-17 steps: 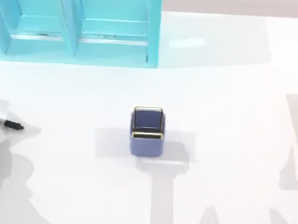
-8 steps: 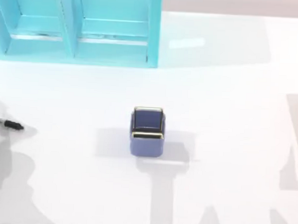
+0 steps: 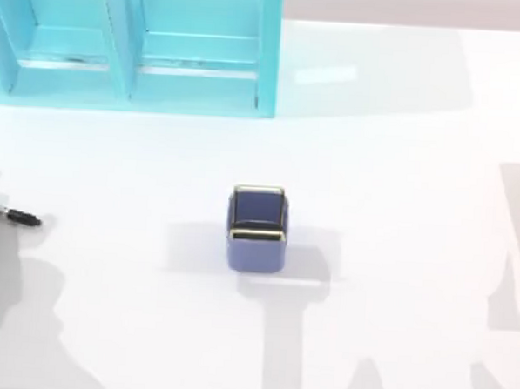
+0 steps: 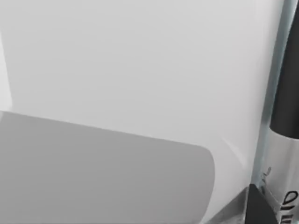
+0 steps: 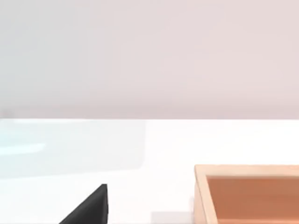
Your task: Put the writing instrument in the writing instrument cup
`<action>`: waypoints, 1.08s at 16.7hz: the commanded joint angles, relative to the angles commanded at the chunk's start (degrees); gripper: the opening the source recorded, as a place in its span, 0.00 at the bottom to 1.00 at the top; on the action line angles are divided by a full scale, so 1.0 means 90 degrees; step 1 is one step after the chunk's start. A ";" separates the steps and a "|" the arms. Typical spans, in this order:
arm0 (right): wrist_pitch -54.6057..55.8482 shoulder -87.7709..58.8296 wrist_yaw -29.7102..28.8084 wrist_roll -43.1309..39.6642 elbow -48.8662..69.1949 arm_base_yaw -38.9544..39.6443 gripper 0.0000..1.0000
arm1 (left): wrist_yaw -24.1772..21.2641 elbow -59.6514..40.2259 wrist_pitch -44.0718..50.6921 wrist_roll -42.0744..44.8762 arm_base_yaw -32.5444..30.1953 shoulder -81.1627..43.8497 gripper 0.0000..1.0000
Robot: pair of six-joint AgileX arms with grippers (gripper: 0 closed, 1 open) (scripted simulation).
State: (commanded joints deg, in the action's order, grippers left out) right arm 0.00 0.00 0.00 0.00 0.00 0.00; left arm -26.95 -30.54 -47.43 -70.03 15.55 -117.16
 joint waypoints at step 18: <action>0.0000 0.0000 0.0000 0.0000 0.0000 0.0000 1.00 | 0.0000 -0.0460 0.5701 0.1268 0.1143 0.3323 0.00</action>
State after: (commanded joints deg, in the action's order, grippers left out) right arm 0.00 0.00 0.00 0.00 0.00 0.00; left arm -26.95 -34.68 3.88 -58.62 25.84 -87.25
